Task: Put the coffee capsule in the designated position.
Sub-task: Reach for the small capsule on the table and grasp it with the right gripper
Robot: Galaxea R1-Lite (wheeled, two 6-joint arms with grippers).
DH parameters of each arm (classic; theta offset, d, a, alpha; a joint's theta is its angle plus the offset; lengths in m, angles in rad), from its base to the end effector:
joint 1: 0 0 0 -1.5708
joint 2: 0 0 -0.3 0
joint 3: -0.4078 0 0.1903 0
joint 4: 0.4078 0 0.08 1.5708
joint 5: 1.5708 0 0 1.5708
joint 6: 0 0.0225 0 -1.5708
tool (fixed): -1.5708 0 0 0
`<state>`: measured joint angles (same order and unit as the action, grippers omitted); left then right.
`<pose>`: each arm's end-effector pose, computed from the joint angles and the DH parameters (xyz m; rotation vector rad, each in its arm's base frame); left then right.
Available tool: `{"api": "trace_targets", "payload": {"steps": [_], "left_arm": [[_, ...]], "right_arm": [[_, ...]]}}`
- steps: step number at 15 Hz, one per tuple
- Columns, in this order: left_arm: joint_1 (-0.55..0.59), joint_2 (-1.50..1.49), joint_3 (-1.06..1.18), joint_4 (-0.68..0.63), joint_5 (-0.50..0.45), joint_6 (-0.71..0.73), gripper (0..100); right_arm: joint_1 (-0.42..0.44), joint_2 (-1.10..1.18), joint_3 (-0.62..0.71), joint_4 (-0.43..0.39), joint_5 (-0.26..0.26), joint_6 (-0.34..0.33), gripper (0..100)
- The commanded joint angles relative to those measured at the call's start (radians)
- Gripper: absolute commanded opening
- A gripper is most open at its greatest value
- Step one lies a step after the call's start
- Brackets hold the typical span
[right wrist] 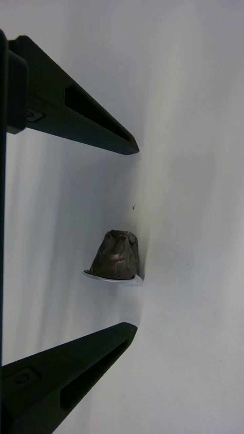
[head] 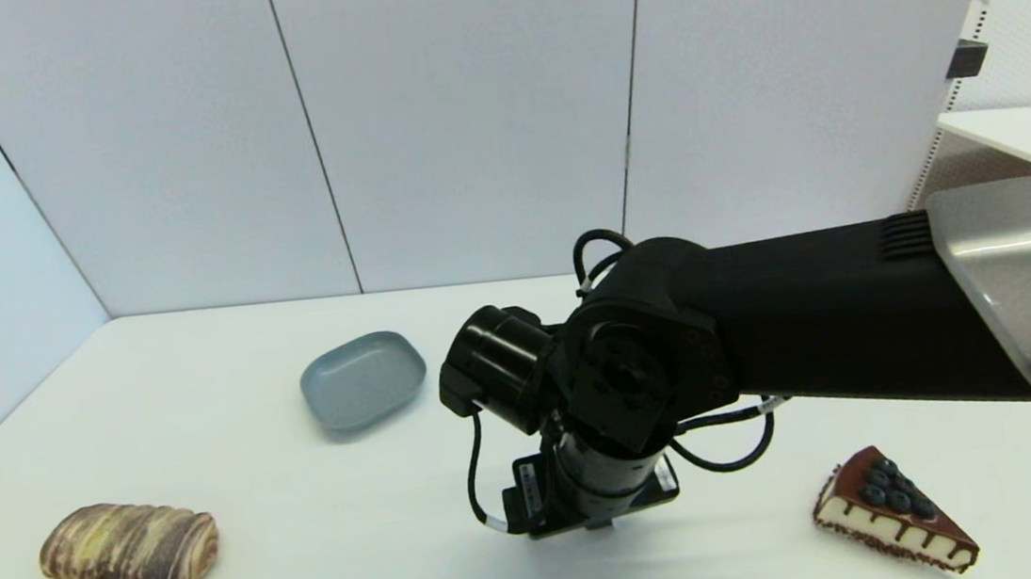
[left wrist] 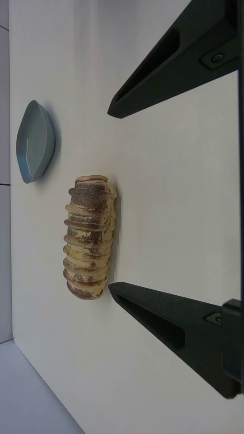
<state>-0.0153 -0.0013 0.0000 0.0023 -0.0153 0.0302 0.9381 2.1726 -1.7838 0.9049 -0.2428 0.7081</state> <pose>-0.0229 0.0000 0.0752 0.0302 0.0005 -0.0306 0.2338 0.3097 0.1530 -0.1163 1.2006 0.1734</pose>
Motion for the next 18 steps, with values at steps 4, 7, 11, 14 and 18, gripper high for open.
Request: {"api": "trace_targets", "payload": {"steps": [4, 7, 11, 14, 18], "left_arm": [[0.0, 0.0, 0.0, 0.001, 0.0, 0.0, 100], [0.0, 0.0, 0.0, 0.001, 0.0, 0.0, 100], [0.0, 0.001, 0.0, -0.001, 0.0, 0.0, 100], [0.0, 0.001, 0.0, -0.001, 0.0, 0.0, 100], [0.0, 0.0, 0.0, 0.001, 0.0, 0.0, 100]], "right_arm": [[-0.004, 0.0, 0.011, 0.005, 0.0, 0.005, 100], [-0.005, 0.0, 0.017, 0.005, 0.0, 0.004, 100], [-0.007, 0.0, 0.018, 0.006, 0.008, 0.005, 100], [-0.007, 0.001, 0.017, 0.005, 0.008, 0.004, 100], [-0.007, 0.006, 0.018, 0.005, 0.008, 0.01, 0]]}}
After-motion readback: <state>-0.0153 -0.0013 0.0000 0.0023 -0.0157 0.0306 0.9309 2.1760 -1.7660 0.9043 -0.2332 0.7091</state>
